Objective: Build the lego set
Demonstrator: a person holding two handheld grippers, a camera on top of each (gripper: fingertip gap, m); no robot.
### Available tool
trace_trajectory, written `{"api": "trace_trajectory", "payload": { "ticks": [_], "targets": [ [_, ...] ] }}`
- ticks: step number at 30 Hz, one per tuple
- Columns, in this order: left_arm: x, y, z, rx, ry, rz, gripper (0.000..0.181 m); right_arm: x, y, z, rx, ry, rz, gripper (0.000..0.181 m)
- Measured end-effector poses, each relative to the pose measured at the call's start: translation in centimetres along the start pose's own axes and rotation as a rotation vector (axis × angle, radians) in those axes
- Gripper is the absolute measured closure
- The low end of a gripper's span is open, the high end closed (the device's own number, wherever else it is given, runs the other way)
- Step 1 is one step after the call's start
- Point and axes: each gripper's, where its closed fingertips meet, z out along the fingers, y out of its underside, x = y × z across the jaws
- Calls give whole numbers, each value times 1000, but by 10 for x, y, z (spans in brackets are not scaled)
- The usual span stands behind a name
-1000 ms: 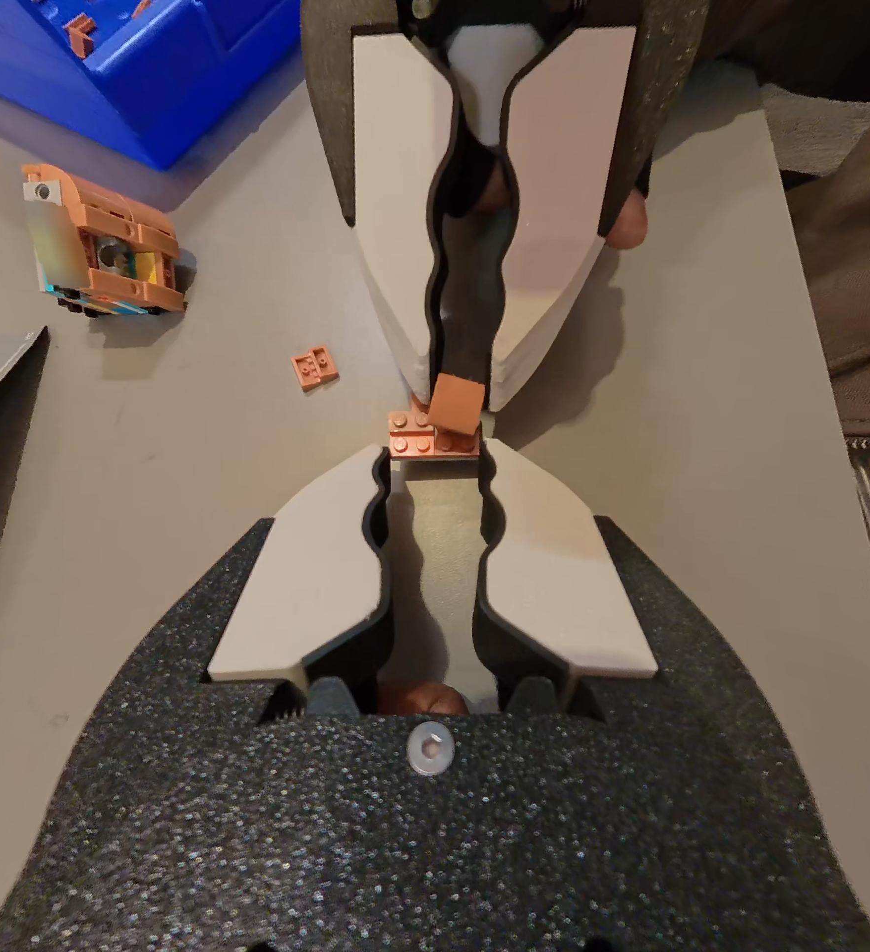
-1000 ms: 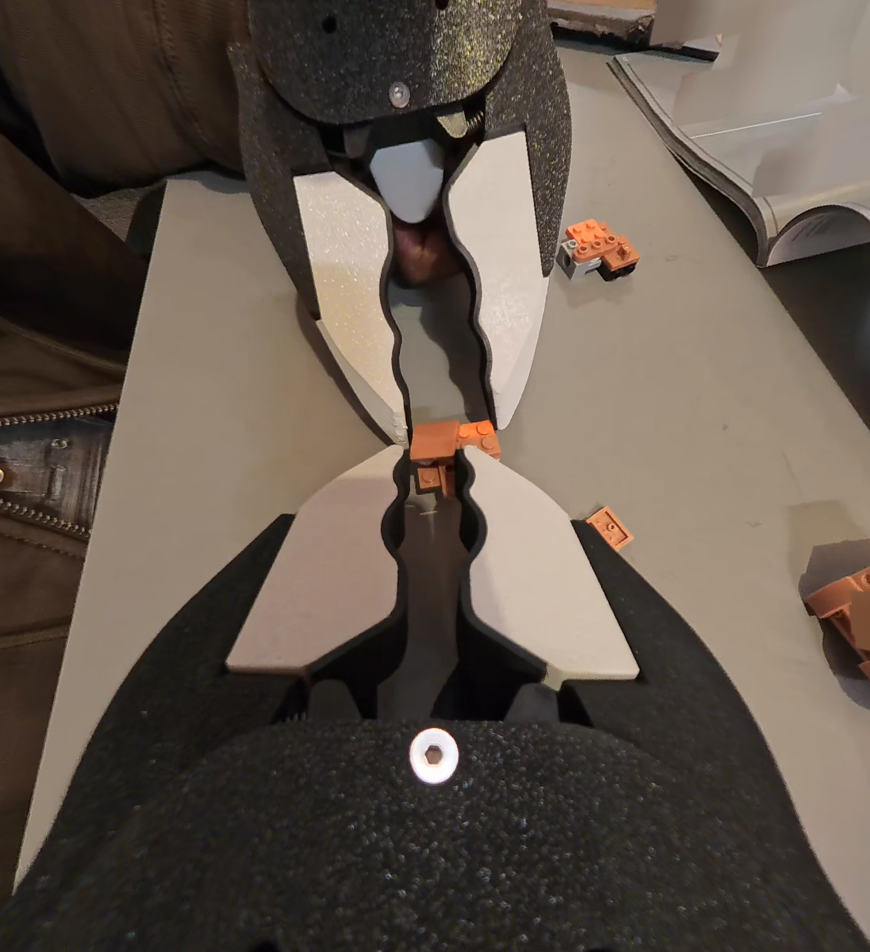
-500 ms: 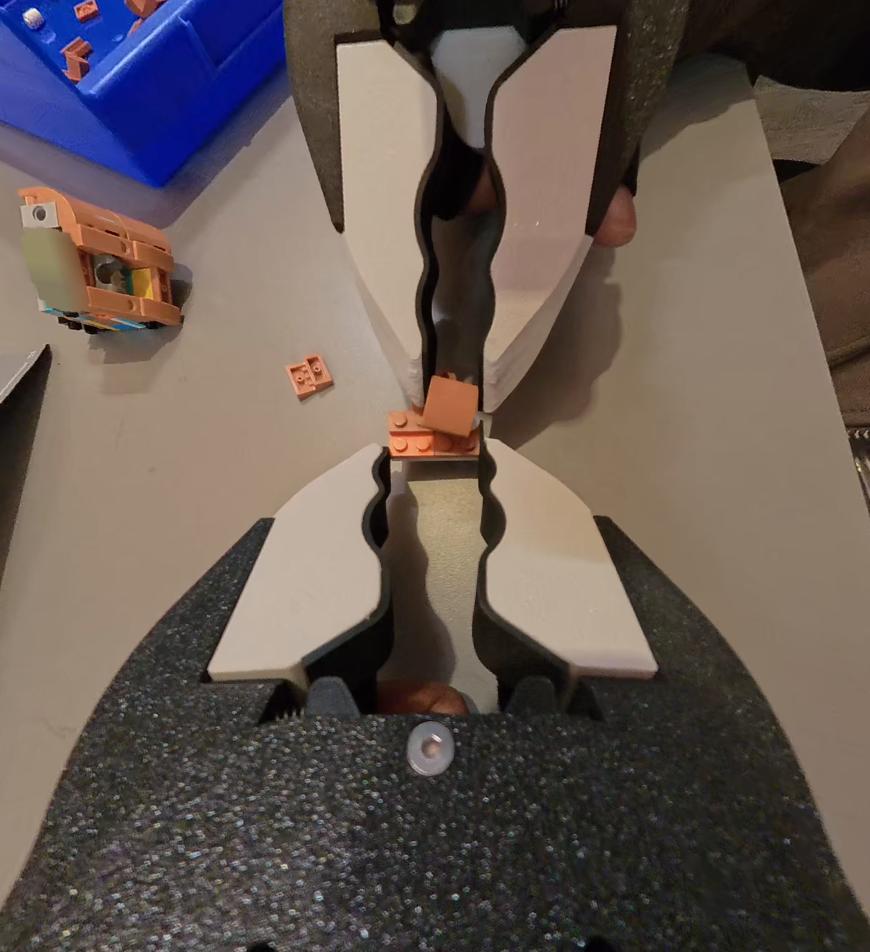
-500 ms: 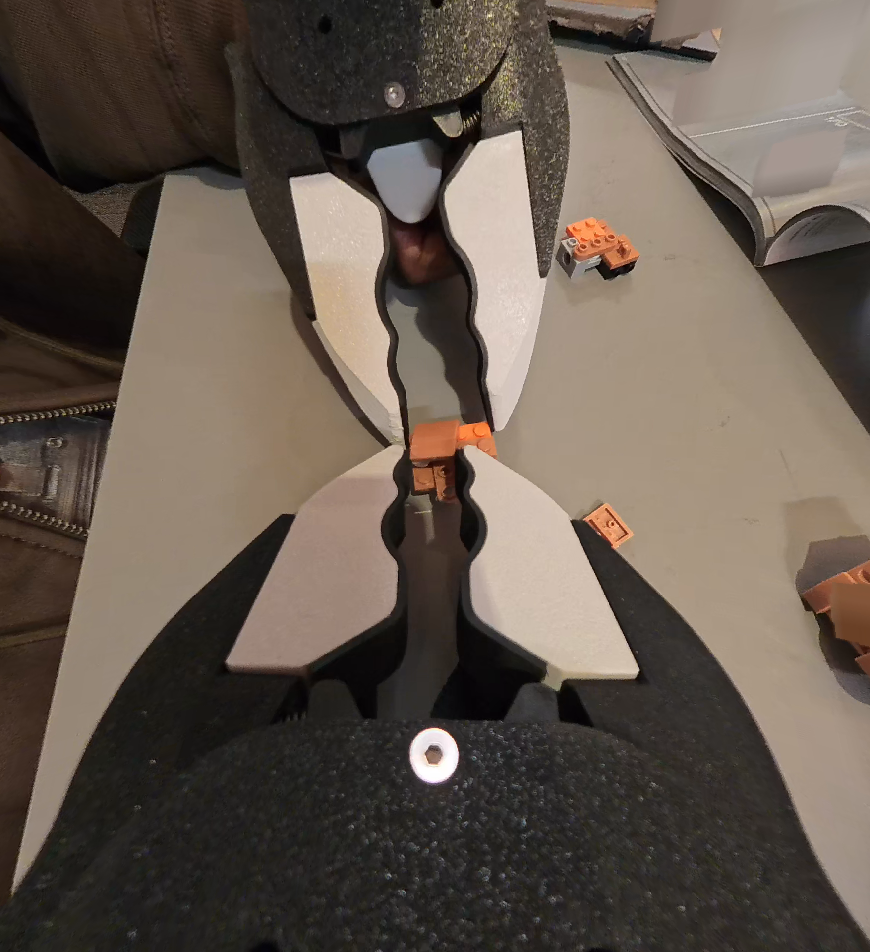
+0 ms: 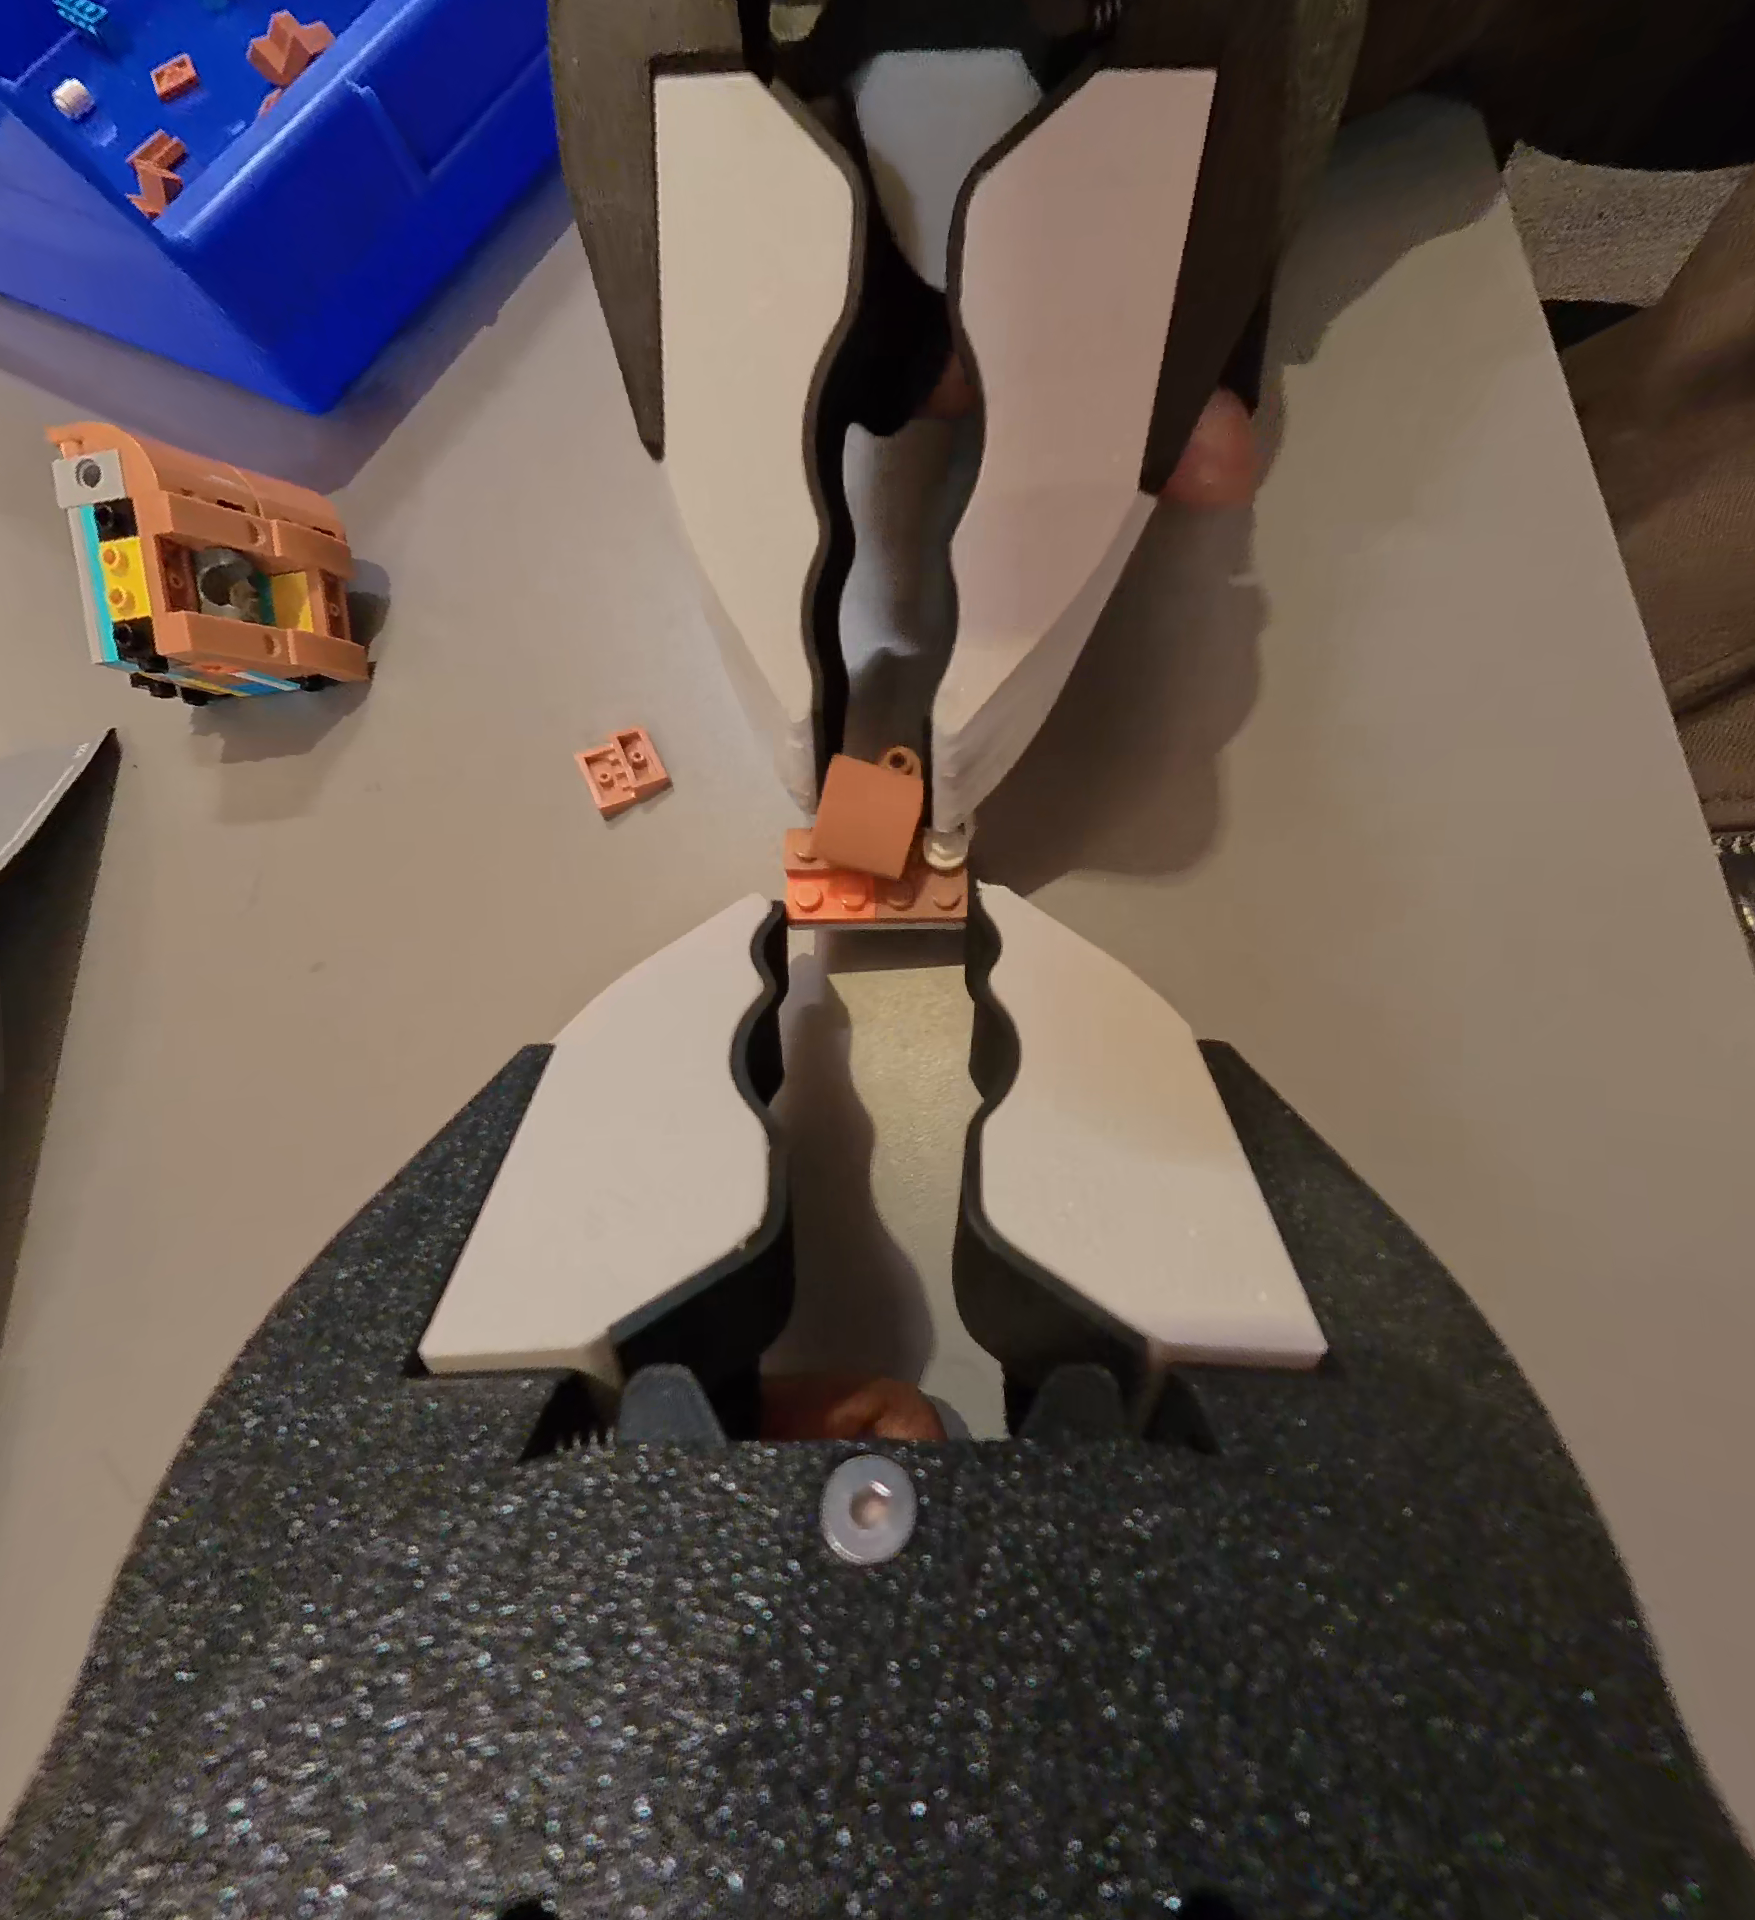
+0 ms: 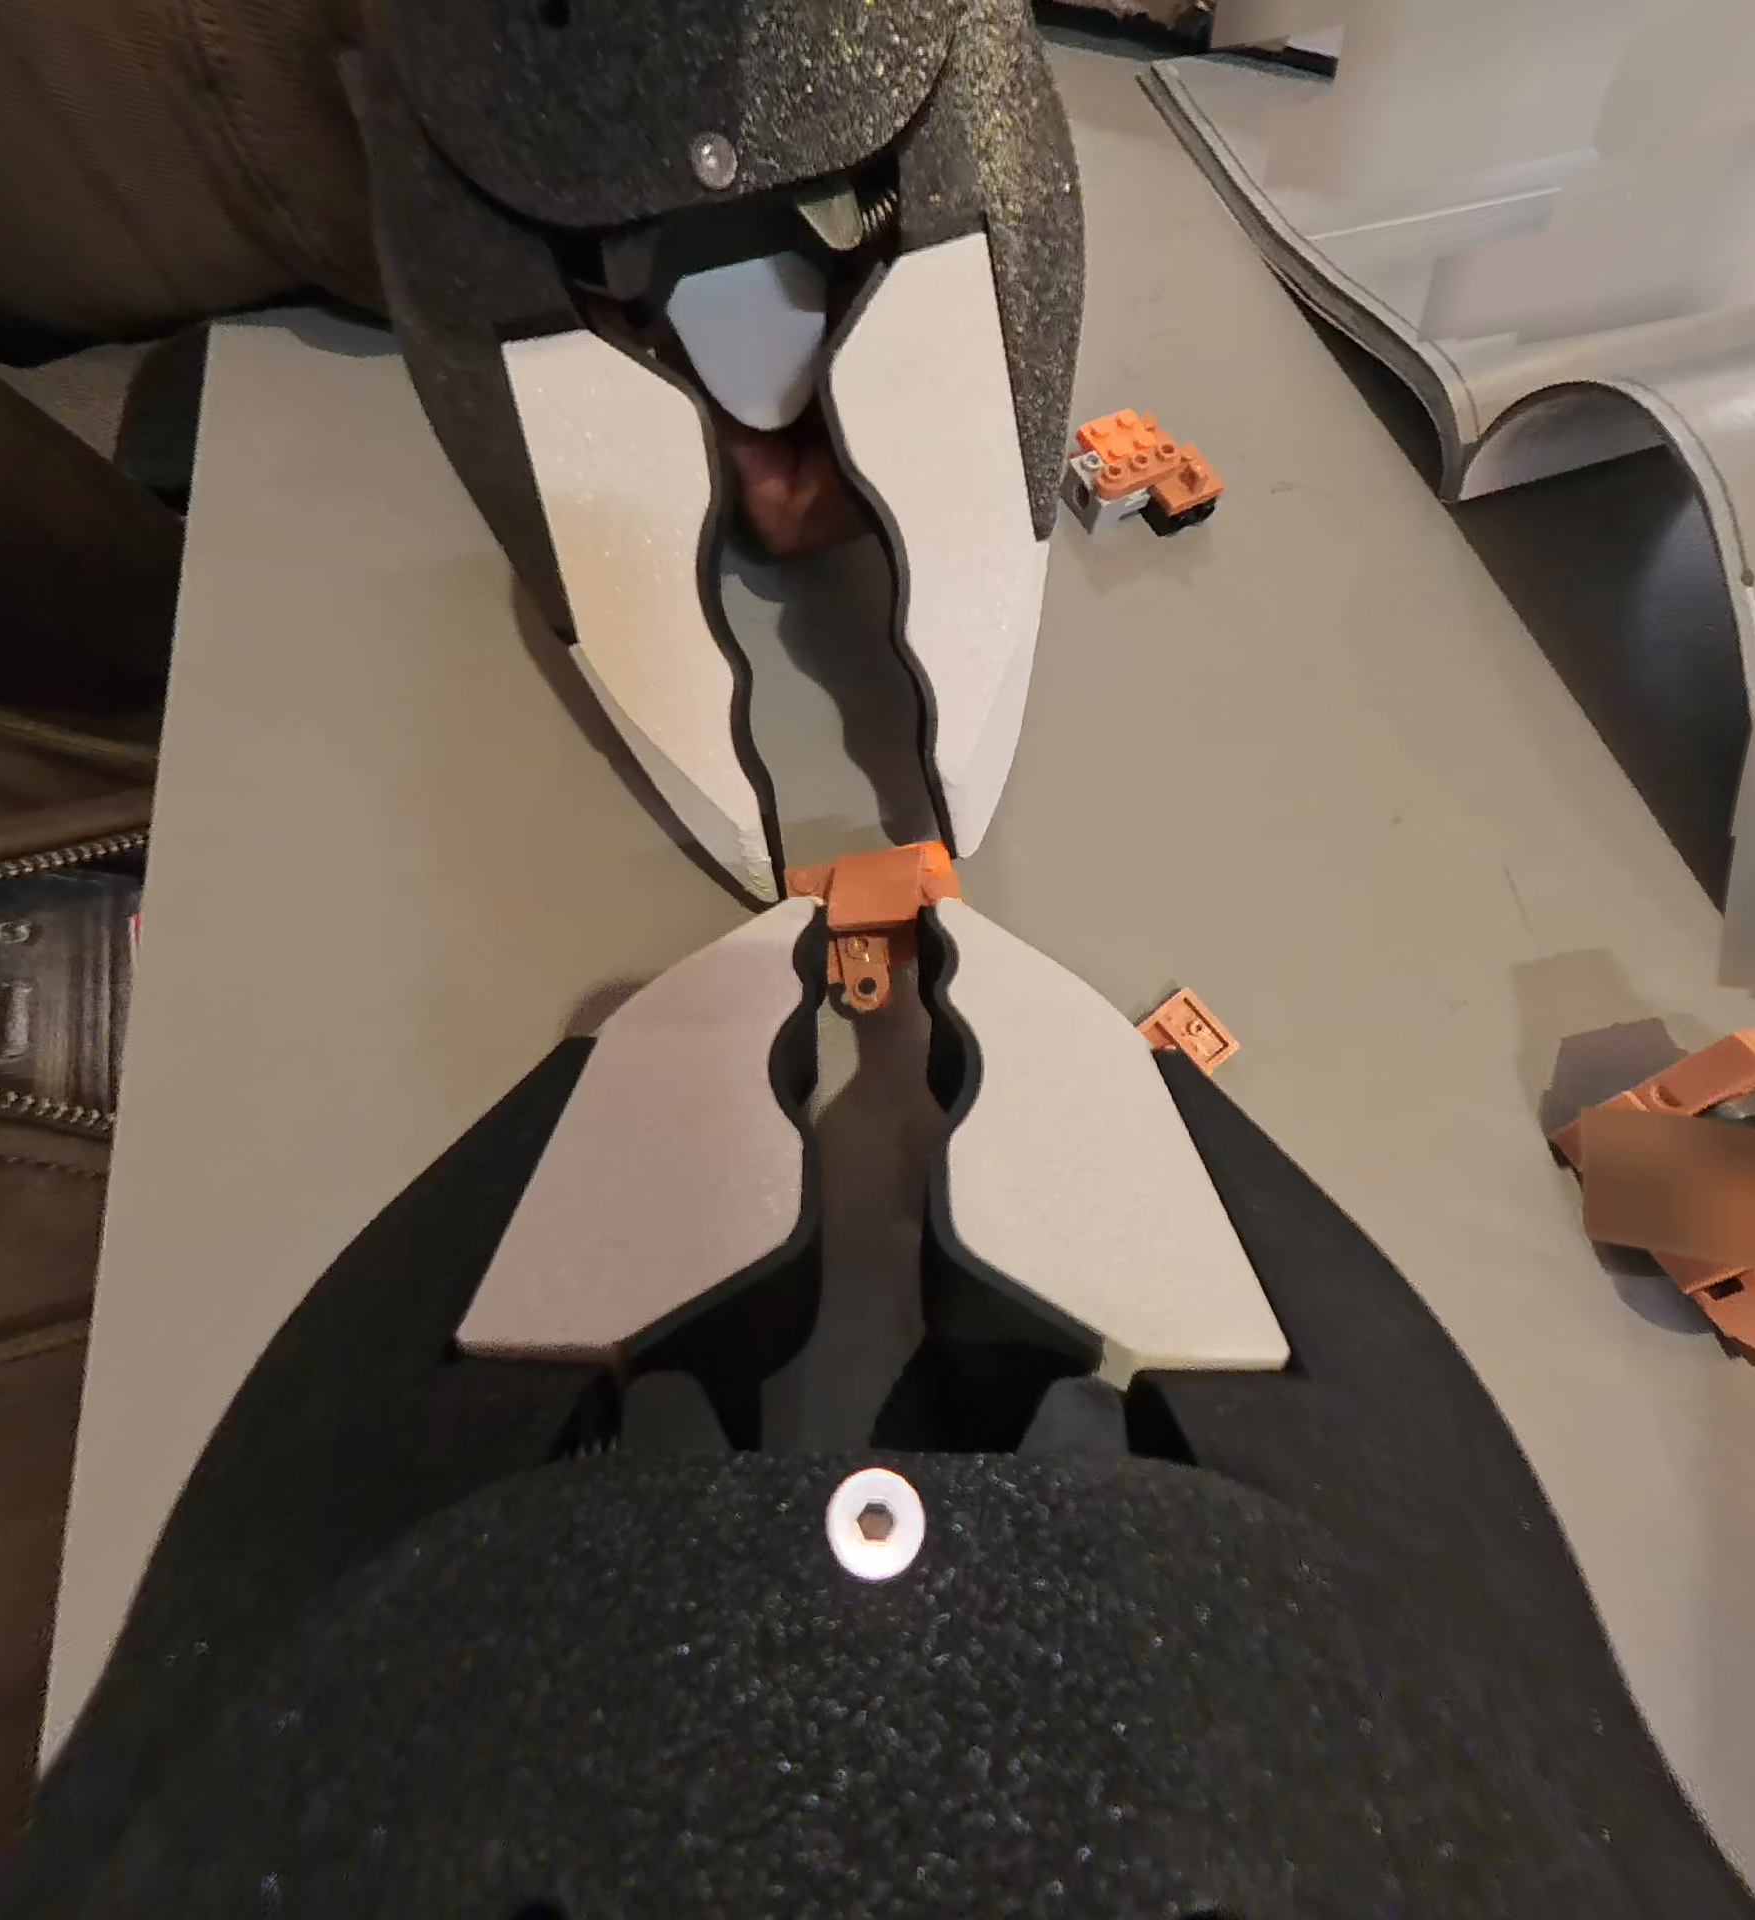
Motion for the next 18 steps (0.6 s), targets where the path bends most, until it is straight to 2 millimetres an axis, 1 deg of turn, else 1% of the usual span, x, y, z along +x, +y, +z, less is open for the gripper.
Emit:
{"api": "trace_trajectory", "payload": {
  "ticks": [18],
  "targets": [
    [0,0,4,-11,14,34,148,-5,4,-1,-30,43,-67,165]
  ]
}}
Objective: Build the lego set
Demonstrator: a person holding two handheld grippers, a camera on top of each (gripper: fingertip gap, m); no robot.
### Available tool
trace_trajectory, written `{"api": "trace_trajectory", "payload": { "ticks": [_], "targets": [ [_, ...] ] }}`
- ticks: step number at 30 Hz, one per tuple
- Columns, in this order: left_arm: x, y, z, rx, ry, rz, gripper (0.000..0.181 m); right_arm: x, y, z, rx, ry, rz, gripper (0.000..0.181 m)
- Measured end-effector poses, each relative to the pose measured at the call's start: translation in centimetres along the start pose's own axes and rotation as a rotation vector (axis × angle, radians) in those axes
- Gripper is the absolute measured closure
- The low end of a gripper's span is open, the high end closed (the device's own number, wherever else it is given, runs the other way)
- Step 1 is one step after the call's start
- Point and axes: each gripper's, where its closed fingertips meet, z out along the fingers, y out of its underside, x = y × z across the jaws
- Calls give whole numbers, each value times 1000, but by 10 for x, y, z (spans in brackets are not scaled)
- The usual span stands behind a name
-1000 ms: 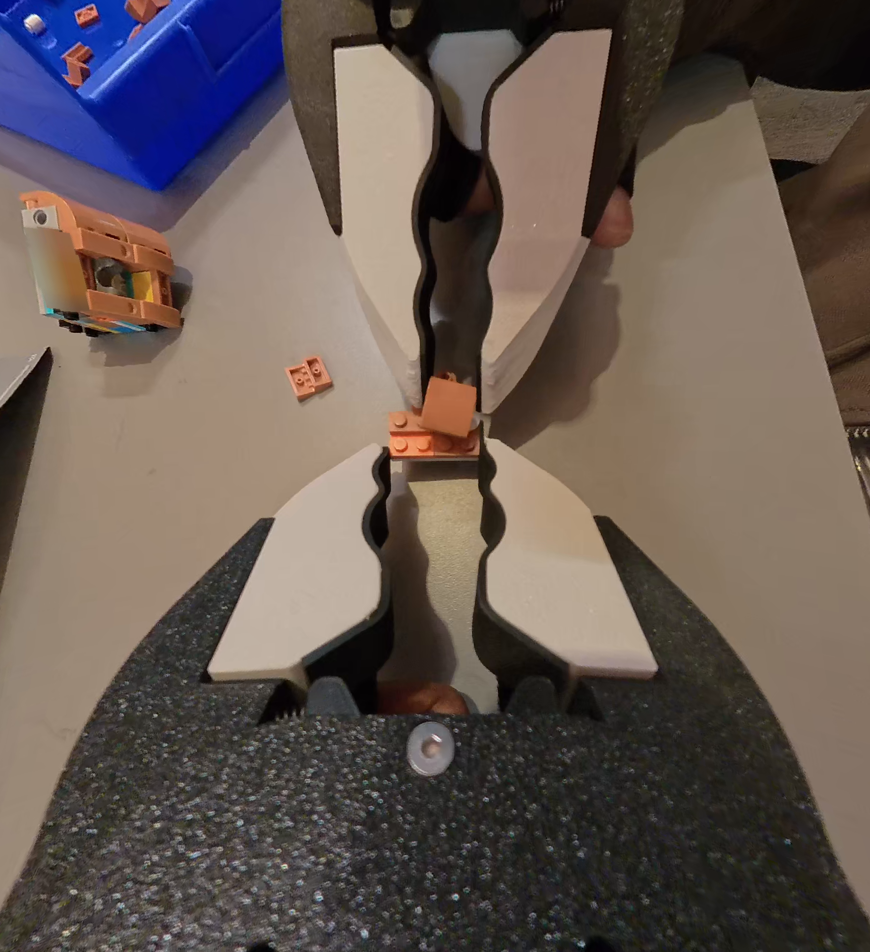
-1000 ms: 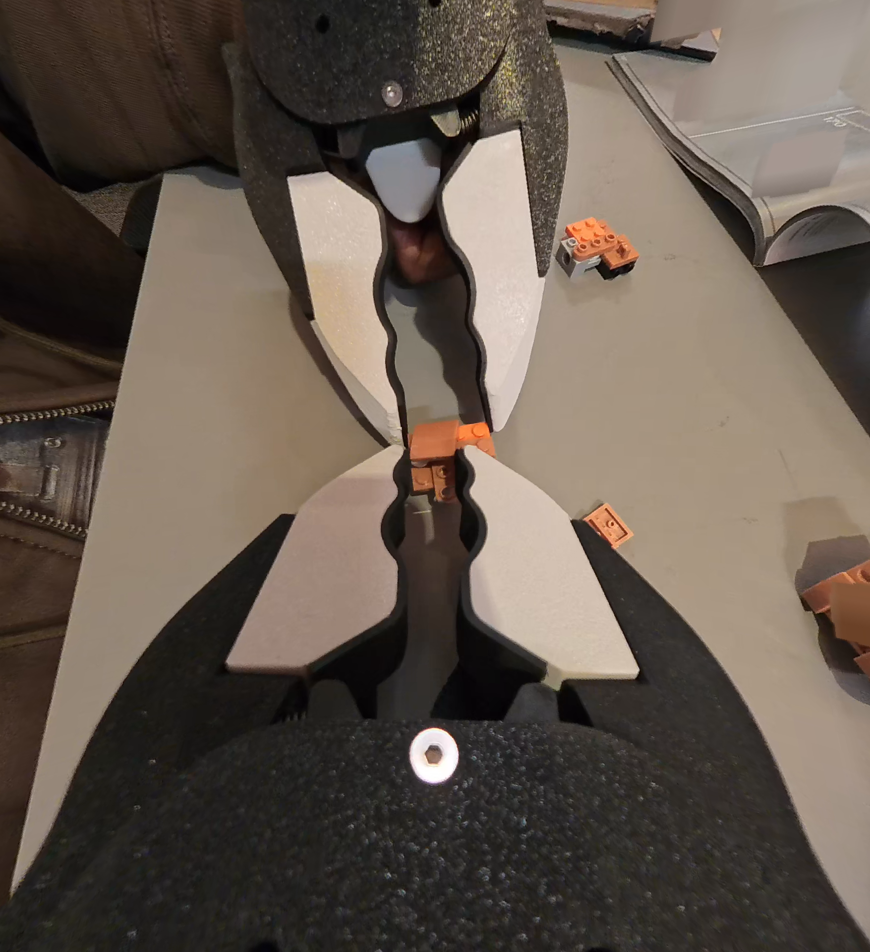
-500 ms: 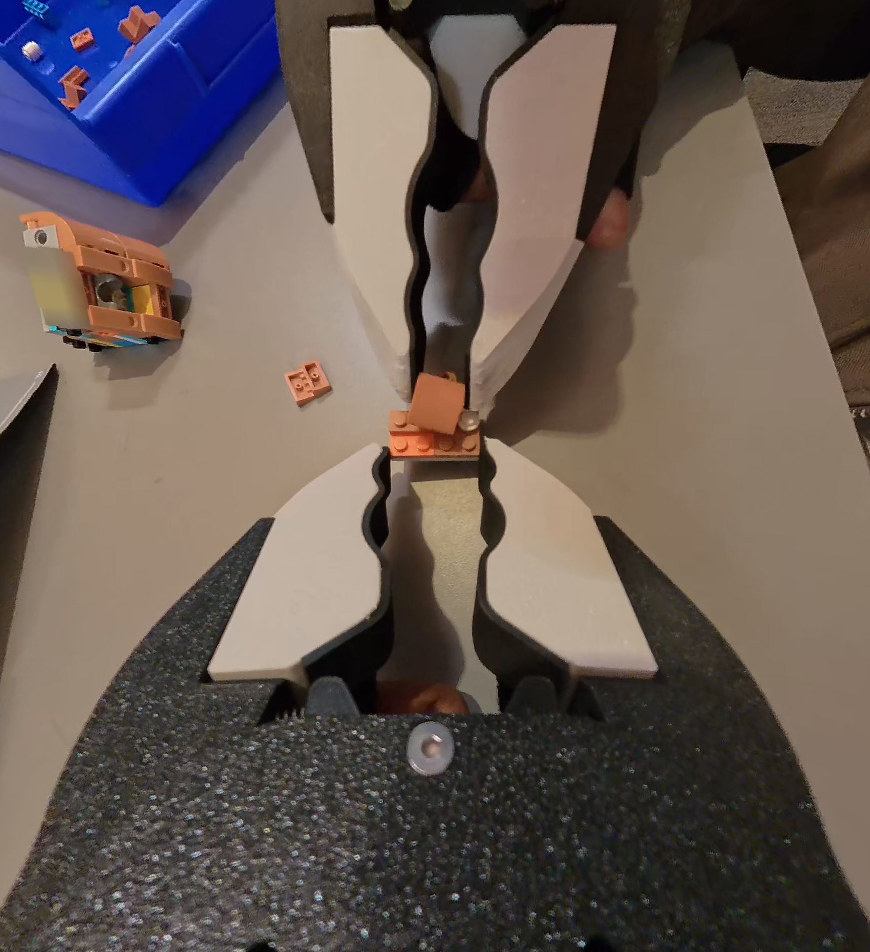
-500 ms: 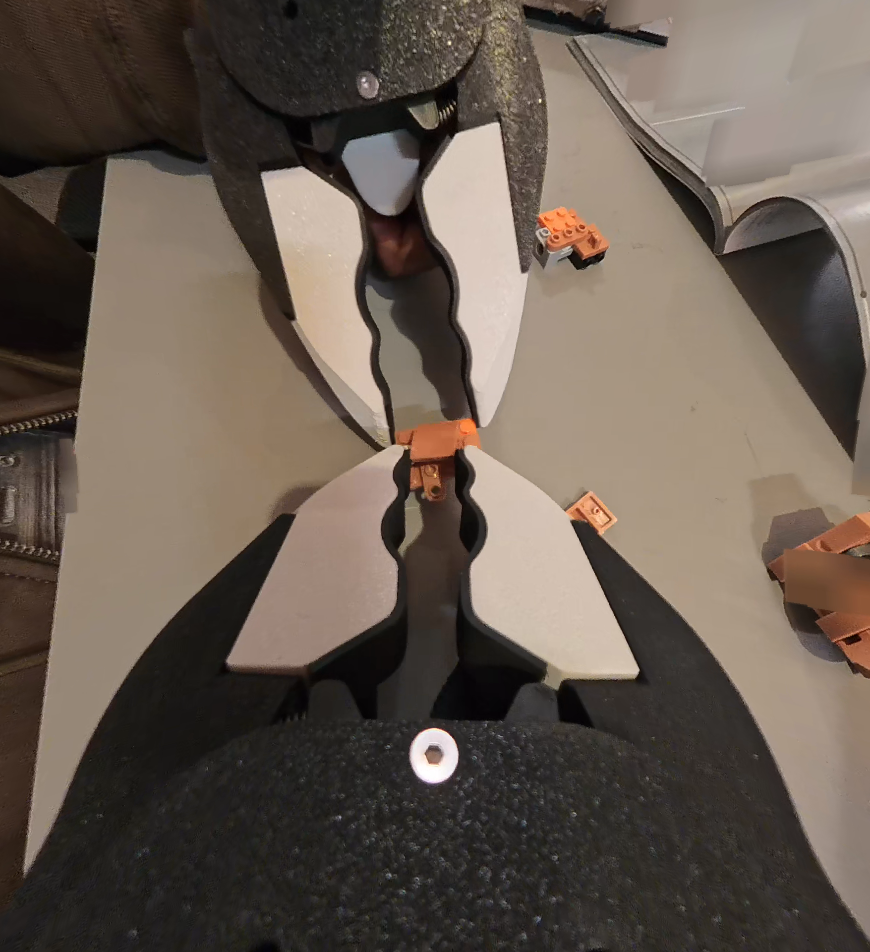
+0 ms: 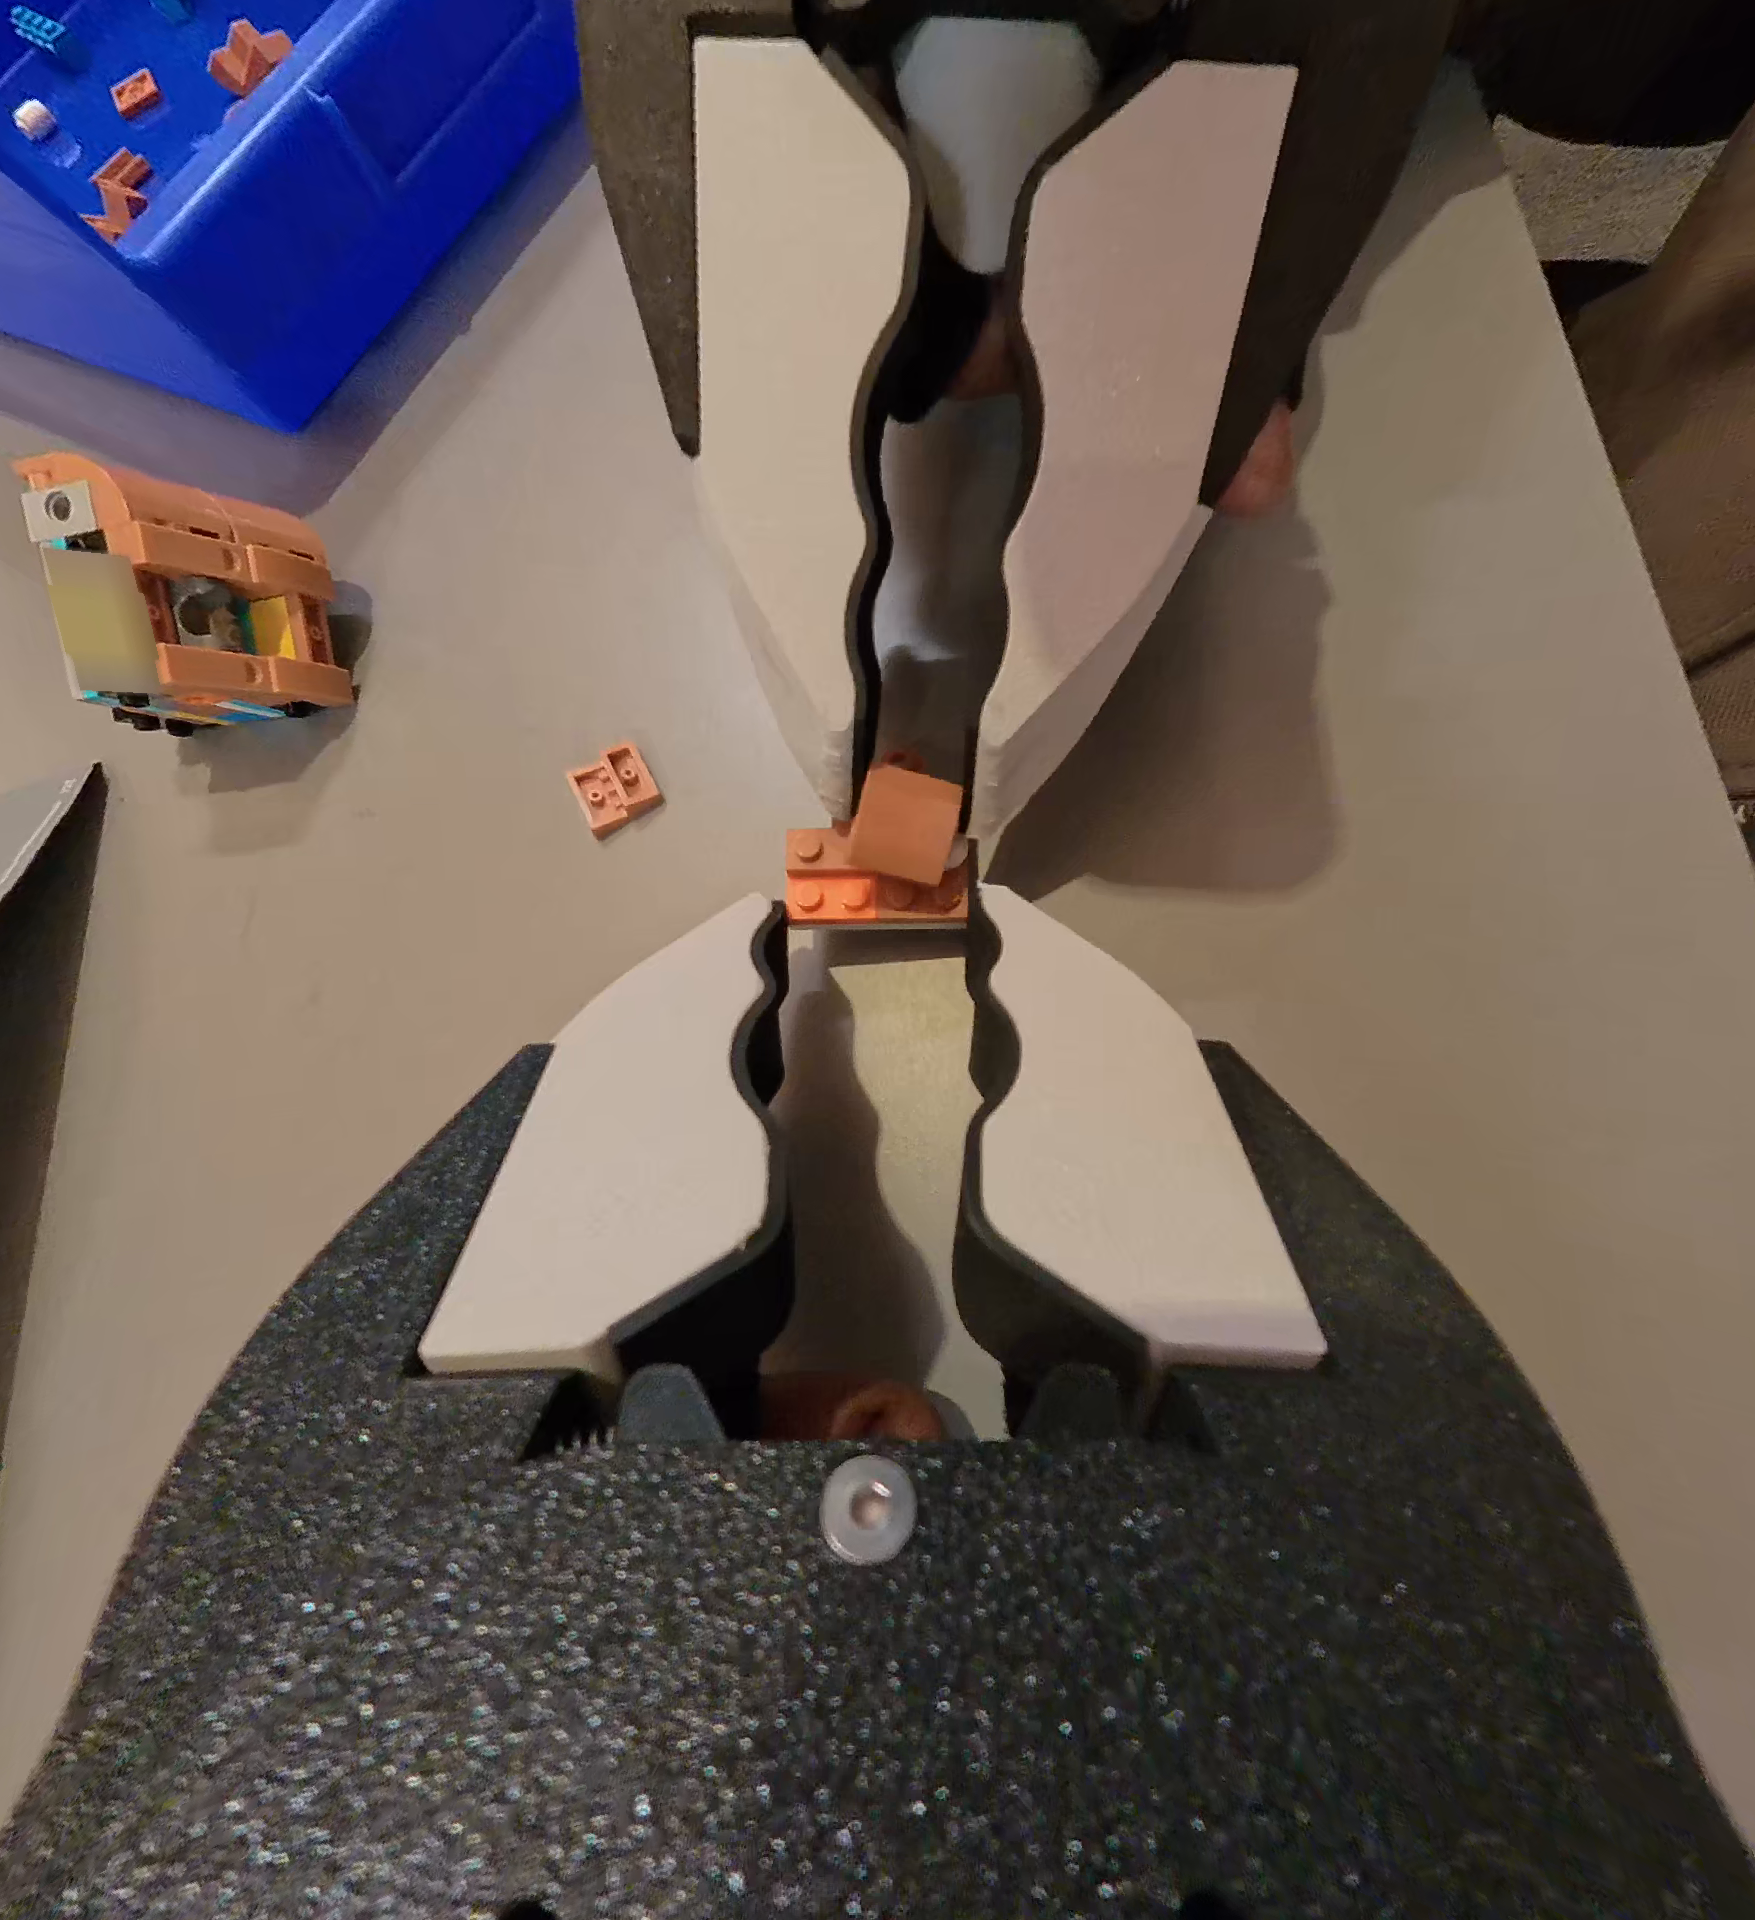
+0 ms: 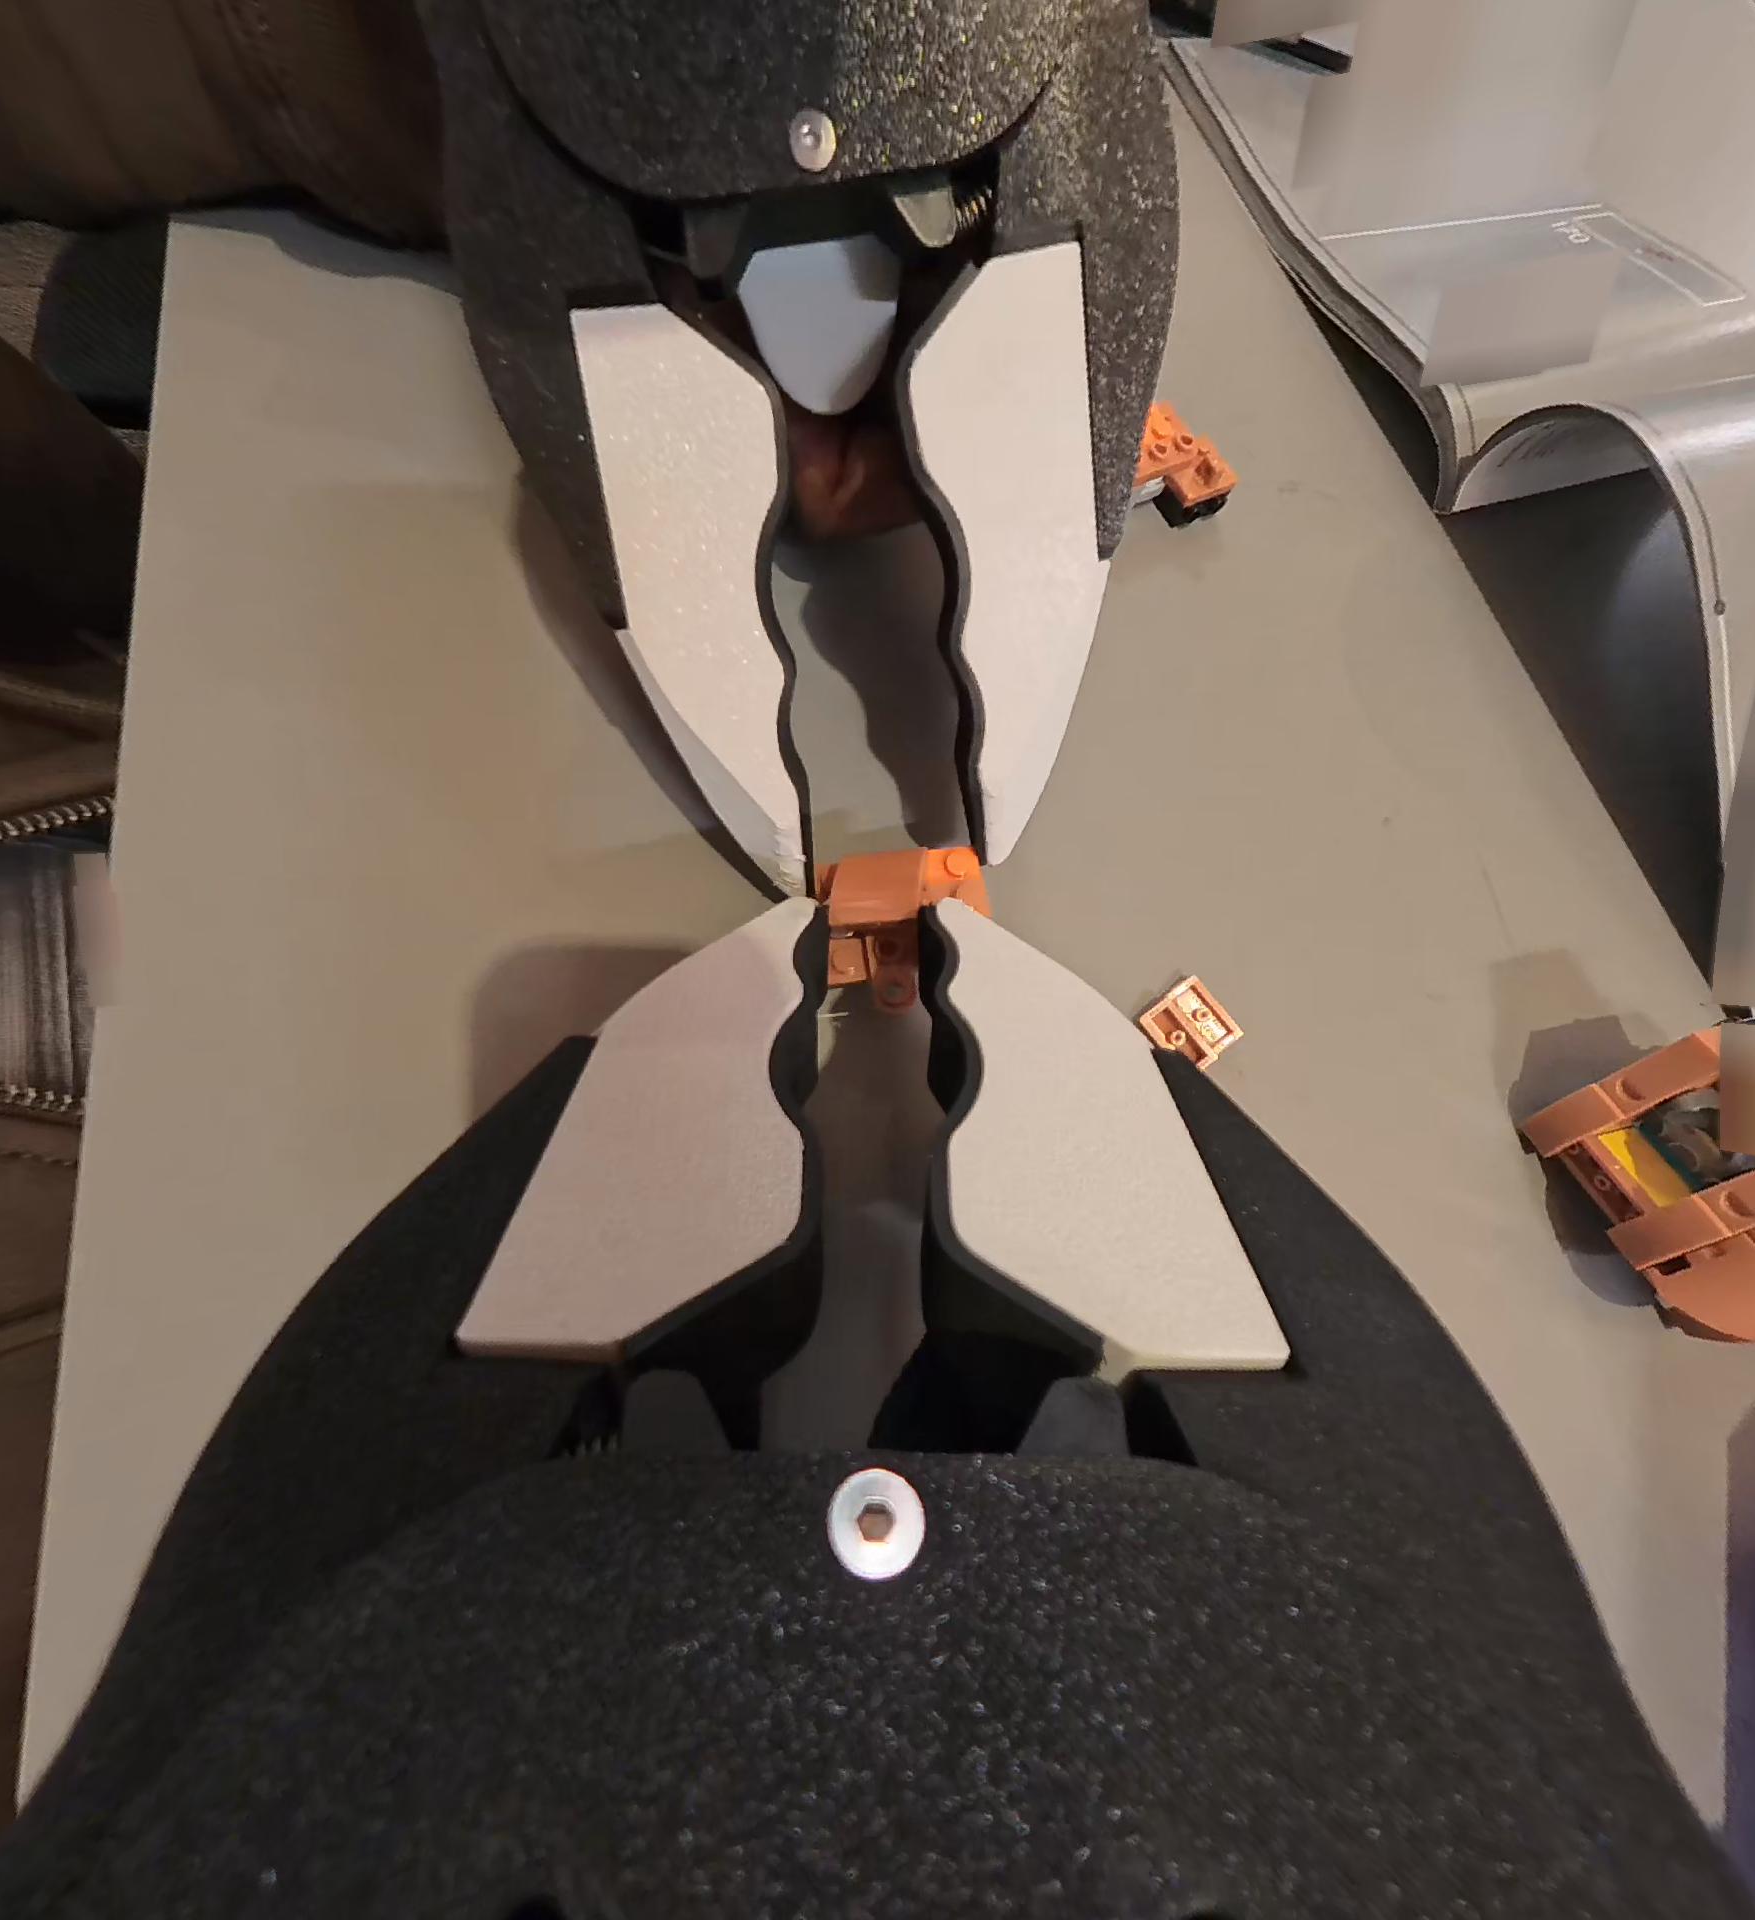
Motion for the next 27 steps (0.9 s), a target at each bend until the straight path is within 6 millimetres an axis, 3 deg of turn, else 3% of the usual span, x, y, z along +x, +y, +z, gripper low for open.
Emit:
{"api": "trace_trajectory", "payload": {
  "ticks": [27],
  "targets": [
    [3,-3,-1,19,30,-20,148,-1,1,0,33,-66,16,161]
  ]
}}
